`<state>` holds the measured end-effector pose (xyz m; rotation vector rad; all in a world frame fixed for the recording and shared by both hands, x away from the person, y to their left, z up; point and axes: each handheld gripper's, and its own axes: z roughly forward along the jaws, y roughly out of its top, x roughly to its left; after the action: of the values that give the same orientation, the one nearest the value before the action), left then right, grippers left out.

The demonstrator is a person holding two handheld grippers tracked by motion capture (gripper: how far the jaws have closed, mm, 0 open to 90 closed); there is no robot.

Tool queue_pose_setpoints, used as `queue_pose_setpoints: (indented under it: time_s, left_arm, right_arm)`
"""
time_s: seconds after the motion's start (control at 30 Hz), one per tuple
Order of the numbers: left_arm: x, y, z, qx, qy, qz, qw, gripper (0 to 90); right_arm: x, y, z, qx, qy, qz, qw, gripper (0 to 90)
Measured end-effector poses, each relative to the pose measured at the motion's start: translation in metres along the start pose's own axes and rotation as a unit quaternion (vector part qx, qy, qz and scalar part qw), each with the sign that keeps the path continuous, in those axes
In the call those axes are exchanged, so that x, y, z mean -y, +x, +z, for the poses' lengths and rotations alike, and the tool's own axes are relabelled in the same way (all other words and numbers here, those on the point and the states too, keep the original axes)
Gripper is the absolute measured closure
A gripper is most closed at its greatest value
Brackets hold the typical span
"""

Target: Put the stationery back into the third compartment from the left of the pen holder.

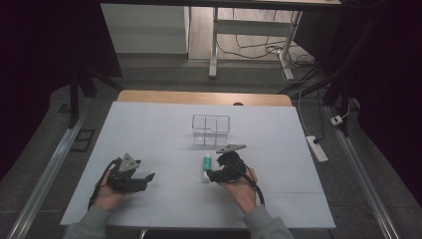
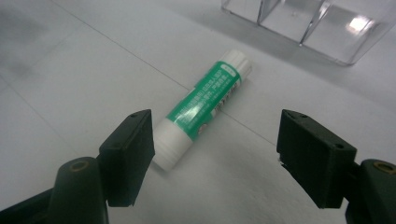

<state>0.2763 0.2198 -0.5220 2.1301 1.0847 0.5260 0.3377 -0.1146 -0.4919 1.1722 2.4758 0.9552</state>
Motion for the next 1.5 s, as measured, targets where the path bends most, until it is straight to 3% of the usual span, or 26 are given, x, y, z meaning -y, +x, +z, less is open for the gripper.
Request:
queue_pose_setpoints:
  time_s: [0.43, 0.57, 0.77, 0.9, 1.1, 1.27, 1.5]
  left_arm:
    - [-0.001, 0.001, 0.003, -0.001, 0.001, 0.001, 1.0000, 28.5]
    - [-0.001, 0.002, 0.002, -0.001, -0.002, 0.000, 1.0000, 28.5]
    - [-0.001, 0.001, 0.002, -0.002, -0.003, -0.001, 1.0000, 28.5]
    - [-0.002, 0.001, 0.002, -0.002, -0.002, 0.002, 1.0000, 28.5]
    - [-0.002, 0.002, 0.002, -0.002, -0.004, 0.000, 1.0000, 28.6]
    - [-0.002, 0.002, 0.002, -0.002, -0.003, 0.001, 1.0000, 28.6]
    - [-0.002, 0.002, 0.001, -0.008, -0.010, 0.001, 0.9999, 28.8]
  right_arm:
    - [-0.010, 0.017, 0.028, 0.006, 0.049, 0.020, 0.9986, 29.1]
    - [-0.012, 0.022, 0.031, 0.022, 0.062, 0.017, 0.9977, 32.5]
    - [-0.012, 0.023, 0.039, 0.026, 0.086, 0.029, 0.9955, 39.1]
    - [-0.013, 0.023, 0.040, 0.032, 0.090, 0.039, 0.9947, 45.6]
    - [-0.015, 0.019, 0.038, 0.048, 0.096, 0.055, 0.9927, 63.6]
    - [-0.015, 0.018, 0.037, 0.047, 0.098, 0.058, 0.9924, 64.5]
    - [-0.016, 0.014, 0.021, 0.023, 0.072, 0.046, 0.9961, 64.8]
